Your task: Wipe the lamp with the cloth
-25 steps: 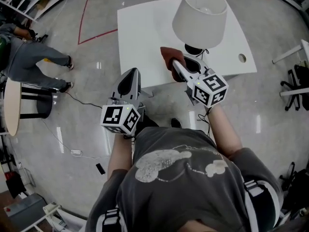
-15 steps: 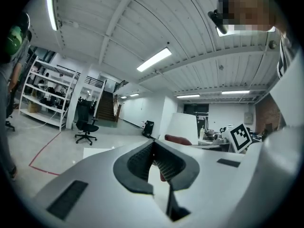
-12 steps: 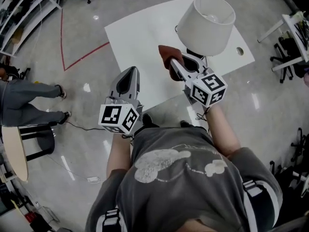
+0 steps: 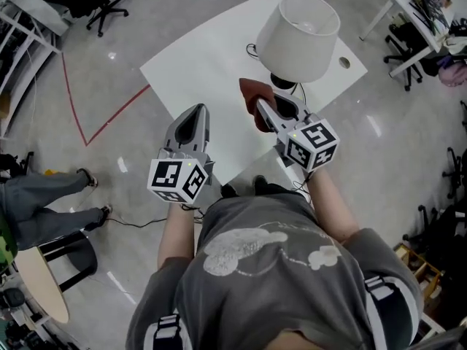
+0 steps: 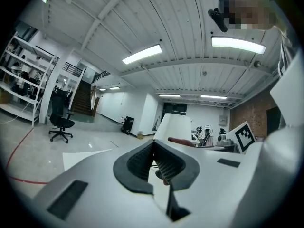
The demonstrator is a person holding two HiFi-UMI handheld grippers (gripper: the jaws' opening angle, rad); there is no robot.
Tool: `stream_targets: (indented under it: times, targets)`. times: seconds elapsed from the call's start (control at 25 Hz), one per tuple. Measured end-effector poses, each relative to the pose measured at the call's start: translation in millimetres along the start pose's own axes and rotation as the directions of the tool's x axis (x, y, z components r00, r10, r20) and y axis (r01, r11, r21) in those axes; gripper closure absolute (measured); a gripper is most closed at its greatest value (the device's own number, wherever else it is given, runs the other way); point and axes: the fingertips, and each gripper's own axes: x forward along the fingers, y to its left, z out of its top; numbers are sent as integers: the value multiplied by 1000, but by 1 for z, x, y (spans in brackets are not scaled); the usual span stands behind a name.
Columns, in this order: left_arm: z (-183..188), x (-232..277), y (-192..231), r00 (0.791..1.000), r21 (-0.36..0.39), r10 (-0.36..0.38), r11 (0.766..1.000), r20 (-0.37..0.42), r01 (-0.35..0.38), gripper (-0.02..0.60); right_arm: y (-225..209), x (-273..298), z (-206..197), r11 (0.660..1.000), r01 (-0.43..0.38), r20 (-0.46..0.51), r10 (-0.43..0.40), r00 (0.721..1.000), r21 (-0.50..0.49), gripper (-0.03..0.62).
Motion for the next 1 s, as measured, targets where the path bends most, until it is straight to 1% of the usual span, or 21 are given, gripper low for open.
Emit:
stream_targets:
  times: [0.08, 0.16, 0.28, 0.44, 0.56, 0.68, 0.84, 0.92, 1.0]
  targets:
    - [-1, 11, -9, 1000, -5, -16, 1000, 5, 16, 574, -3, -4, -1, 1000, 0, -7, 0, 1000, -22, 508]
    - [-3, 22, -23, 999, -13, -37, 999, 15, 37, 574, -9, -9, 1, 1000, -9, 5, 9, 1000, -23, 508]
    - [-6, 35, -40, 999, 17, -52, 999, 7, 51, 574, -16, -11, 6, 1000, -24, 26, 25, 999, -17, 508]
    - [-1, 48, -45, 999, 42, -47, 998, -1, 47, 574, -24, -10, 13, 999, -38, 46, 38, 998, -8, 508]
    - [2, 54, -46, 998, 56, -59, 997, -6, 59, 574, -26, -6, 16, 999, -34, 54, 33, 998, 4, 508]
    - [4, 58, -37, 997, 71, -80, 994, -19, 82, 574, -20, 4, 19, 1000, -16, 57, 16, 998, 12, 508]
    - [14, 69, -9, 992, 69, -122, 990, -16, 123, 574, -9, 28, 32, 1000, 20, 88, -21, 996, 18, 508]
    - [19, 77, 3, 987, 73, -160, 984, -21, 161, 574, -9, 42, 40, 997, 64, 113, -67, 991, 37, 508]
    - [22, 84, 14, 977, 78, -208, 974, -43, 211, 574, -12, 55, 48, 989, 127, 140, -136, 981, 69, 508]
